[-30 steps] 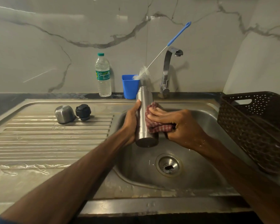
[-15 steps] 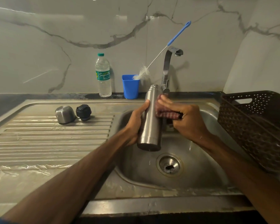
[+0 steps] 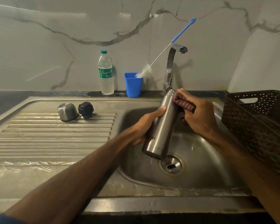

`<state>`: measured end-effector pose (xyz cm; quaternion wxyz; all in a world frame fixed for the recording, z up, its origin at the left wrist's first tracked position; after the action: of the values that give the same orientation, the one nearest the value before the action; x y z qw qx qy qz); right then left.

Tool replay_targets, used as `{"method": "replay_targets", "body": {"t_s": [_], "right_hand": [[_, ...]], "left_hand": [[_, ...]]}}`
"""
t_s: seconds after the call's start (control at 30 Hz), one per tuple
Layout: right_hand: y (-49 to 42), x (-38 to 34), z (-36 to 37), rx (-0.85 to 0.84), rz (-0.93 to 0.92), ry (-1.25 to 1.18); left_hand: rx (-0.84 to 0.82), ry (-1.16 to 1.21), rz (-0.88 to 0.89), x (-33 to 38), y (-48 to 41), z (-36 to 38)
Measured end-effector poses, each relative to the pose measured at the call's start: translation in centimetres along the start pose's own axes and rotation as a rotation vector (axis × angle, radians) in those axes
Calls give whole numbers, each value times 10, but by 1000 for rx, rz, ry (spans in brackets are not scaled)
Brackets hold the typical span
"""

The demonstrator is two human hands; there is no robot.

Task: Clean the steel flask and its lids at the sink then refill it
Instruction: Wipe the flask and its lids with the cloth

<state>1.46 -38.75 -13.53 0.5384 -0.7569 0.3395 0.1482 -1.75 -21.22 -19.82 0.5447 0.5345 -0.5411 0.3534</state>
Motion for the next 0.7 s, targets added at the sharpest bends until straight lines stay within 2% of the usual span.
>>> {"method": "replay_targets", "body": {"t_s": [0.17, 0.33, 0.43, 0.57, 0.7], "right_hand": [[4, -18, 13, -117, -141, -42], [1, 7, -3, 10, 90, -63], [1, 9, -3, -9, 97, 17], [1, 4, -1, 14, 58, 71], [3, -16, -1, 19, 27, 87]], "left_hand": [[27, 9, -5, 0, 2, -12], [-126, 93, 7, 5, 6, 5], [-154, 155, -22, 3, 4, 10], [-112, 255, -39, -3, 0, 0], [41, 332, -45, -4, -4, -16]]}}
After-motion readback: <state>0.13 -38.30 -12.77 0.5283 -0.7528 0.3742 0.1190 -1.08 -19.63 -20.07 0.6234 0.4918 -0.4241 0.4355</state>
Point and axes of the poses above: each hand's wrist, its own y-axis away from the middle knuckle, its own z-axis out of the palm, x = y × z, the point moved 6 cm from there along -y, towards the middle knuckle, and after that the axes turned 13 degrees about -y, right-handed, at the moved point
